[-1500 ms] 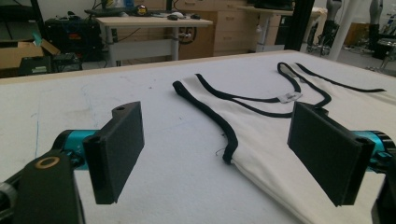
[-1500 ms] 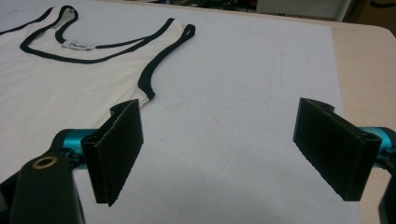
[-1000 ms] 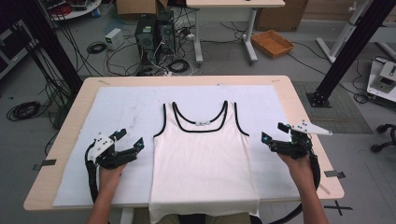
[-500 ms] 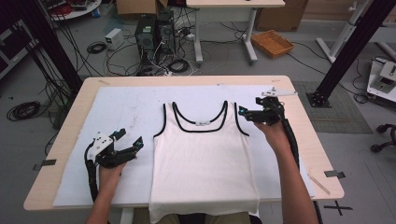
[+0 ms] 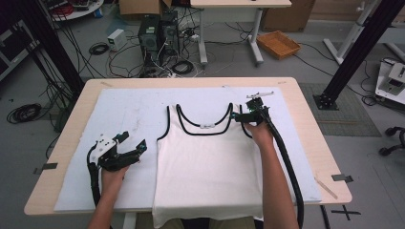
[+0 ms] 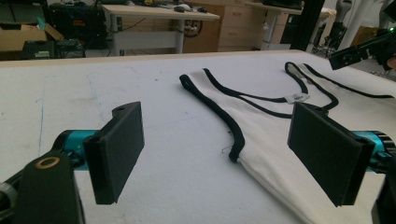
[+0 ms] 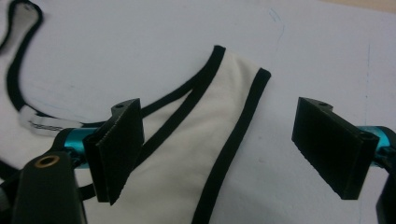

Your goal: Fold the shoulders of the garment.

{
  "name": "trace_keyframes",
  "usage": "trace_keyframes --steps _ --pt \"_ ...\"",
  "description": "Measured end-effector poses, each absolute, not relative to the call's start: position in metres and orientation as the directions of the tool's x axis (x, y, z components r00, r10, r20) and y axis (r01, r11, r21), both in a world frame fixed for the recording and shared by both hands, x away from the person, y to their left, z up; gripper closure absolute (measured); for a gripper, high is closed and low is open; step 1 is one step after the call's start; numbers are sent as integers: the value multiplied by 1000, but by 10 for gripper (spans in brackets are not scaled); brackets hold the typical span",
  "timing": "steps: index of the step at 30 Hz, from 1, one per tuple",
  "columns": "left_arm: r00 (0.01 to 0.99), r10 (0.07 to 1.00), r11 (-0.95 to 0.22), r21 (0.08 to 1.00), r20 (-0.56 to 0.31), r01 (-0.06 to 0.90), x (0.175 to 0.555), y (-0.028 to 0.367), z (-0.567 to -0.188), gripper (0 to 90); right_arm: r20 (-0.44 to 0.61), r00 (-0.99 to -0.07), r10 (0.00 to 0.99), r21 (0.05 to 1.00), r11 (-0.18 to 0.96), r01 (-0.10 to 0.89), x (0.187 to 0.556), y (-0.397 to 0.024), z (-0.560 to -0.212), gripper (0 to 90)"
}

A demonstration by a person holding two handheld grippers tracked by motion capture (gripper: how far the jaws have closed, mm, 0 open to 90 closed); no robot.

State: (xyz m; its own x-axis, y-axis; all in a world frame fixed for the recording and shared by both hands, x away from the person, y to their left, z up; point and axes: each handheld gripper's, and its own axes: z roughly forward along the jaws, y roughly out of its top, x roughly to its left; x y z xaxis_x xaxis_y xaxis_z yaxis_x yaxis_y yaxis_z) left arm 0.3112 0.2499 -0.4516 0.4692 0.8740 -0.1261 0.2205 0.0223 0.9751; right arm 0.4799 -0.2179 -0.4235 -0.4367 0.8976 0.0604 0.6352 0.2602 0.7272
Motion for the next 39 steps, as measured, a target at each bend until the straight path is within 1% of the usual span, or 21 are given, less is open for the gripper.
trace_keyframes --steps 1,2,3,4,5,7,9,11,12,13,16,18,19,22,27,29,34,35,36,37,39 --pt "465 876 26 974 -130 224 312 250 -452 187 43 -427 903 708 274 651 482 -218 -427 173" --pt "464 876 27 974 -132 226 312 250 -452 187 34 -416 909 692 279 666 485 -218 -430 200" --pt "464 876 28 974 -133 227 312 250 -452 189 38 -410 911 684 275 676 487 -220 -432 257" --pt "464 876 28 974 -133 227 312 250 -452 190 38 -410 911 684 275 676 487 -220 -432 257" --pt "465 875 24 973 -132 231 312 250 -452 190 57 -408 911 681 263 683 488 -221 -434 308" --pt "464 875 29 971 -139 237 313 250 -452 193 34 -413 910 670 286 685 491 -219 -439 336" --pt "464 875 29 970 -141 242 313 250 -451 198 24 -424 906 661 303 686 492 -218 -441 394" --pt "463 875 29 969 -143 244 314 250 -451 198 17 -427 904 663 309 682 492 -217 -441 404" --pt "462 875 29 969 -144 246 314 250 -451 198 16 -435 900 665 316 677 492 -217 -441 444" --pt "463 874 30 968 -146 247 314 250 -451 199 14 -448 894 670 324 668 491 -216 -441 560" --pt "463 875 26 969 -141 245 314 250 -451 204 8 -479 878 679 347 647 490 -213 -442 709" --pt "464 875 25 970 -139 243 313 250 -451 204 19 -484 875 682 342 647 490 -212 -442 828" --pt "465 875 22 970 -136 243 313 250 -451 204 32 -488 872 682 338 649 489 -211 -442 848" --pt "467 874 20 970 -134 242 313 249 -451 203 34 -489 871 685 336 647 489 -211 -442 874" --pt "463 875 27 969 -141 244 313 250 -452 204 31 -510 859 722 334 606 484 -210 -437 877" --pt "464 875 27 969 -141 244 313 249 -451 204 16 -542 840 762 341 550 476 -211 -427 878" --pt "461 876 29 969 -143 246 313 250 -451 204 33 -600 800 819 323 475 457 -215 -415 877" --pt "461 876 29 969 -143 246 313 250 -451 204 33 -600 800 819 323 475 457 -215 -415 877" --pt "463 875 28 969 -142 244 313 250 -452 204 27 -620 784 828 330 454 453 -216 -414 877" --pt "464 874 28 969 -142 244 313 250 -451 204 16 -664 748 835 355 421 441 -217 -412 876" --pt "464 875 23 970 -137 243 313 249 -451 203 1 -691 723 837 377 396 429 -216 -412 876"
